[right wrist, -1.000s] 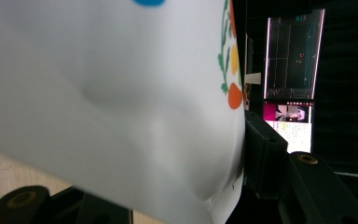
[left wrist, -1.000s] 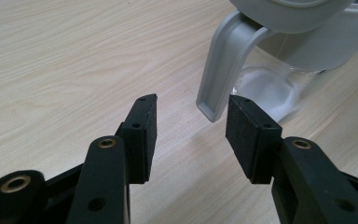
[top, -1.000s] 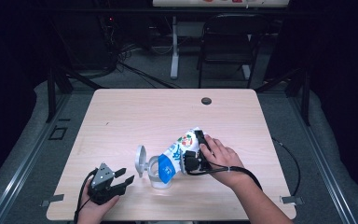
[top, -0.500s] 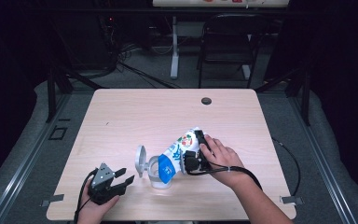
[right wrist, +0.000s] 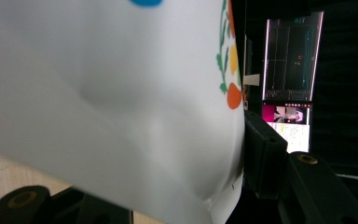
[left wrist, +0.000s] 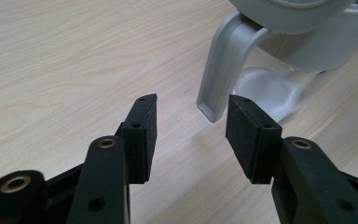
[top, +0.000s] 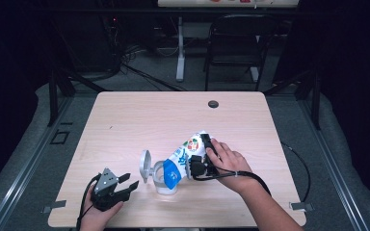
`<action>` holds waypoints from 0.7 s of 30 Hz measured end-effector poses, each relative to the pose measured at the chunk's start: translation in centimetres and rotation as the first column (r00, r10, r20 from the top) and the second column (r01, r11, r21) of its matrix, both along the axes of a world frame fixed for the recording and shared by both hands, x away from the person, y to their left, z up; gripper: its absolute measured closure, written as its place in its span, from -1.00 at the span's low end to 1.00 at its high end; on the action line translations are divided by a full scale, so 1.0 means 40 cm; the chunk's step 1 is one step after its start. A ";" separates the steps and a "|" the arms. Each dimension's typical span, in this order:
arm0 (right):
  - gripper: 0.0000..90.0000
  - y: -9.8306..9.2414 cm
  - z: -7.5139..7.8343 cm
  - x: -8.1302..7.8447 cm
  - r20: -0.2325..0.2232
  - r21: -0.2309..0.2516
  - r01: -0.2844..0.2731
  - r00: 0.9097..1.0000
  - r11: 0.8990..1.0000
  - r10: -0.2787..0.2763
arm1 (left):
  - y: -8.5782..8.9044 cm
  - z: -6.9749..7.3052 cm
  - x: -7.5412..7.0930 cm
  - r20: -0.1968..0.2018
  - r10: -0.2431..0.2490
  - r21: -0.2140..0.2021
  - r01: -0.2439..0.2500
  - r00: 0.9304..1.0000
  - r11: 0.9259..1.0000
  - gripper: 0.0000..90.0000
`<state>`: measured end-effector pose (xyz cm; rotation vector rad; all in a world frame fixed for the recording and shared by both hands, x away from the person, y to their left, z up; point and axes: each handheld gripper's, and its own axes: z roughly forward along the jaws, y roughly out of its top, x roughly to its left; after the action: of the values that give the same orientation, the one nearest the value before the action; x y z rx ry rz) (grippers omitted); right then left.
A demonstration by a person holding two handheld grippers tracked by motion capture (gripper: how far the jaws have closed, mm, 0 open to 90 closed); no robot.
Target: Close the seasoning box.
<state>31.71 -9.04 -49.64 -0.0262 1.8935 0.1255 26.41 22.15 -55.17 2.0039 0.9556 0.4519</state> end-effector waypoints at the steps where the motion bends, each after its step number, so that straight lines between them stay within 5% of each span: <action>1: 0.16 0.000 0.000 0.000 0.000 0.000 0.000 1.000 1.000 0.000 | 0.000 0.000 0.000 0.001 0.000 -0.002 0.000 1.000 1.000 0.20; 21: 0.16 0.000 0.000 0.000 0.000 -0.004 -0.003 1.000 1.000 0.003 | 0.000 -0.001 0.000 0.002 0.000 -0.002 0.000 1.000 1.000 0.20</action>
<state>31.71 -9.02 -49.64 -0.0322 1.8935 0.1238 26.42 22.13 -55.21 2.0018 0.9543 0.4525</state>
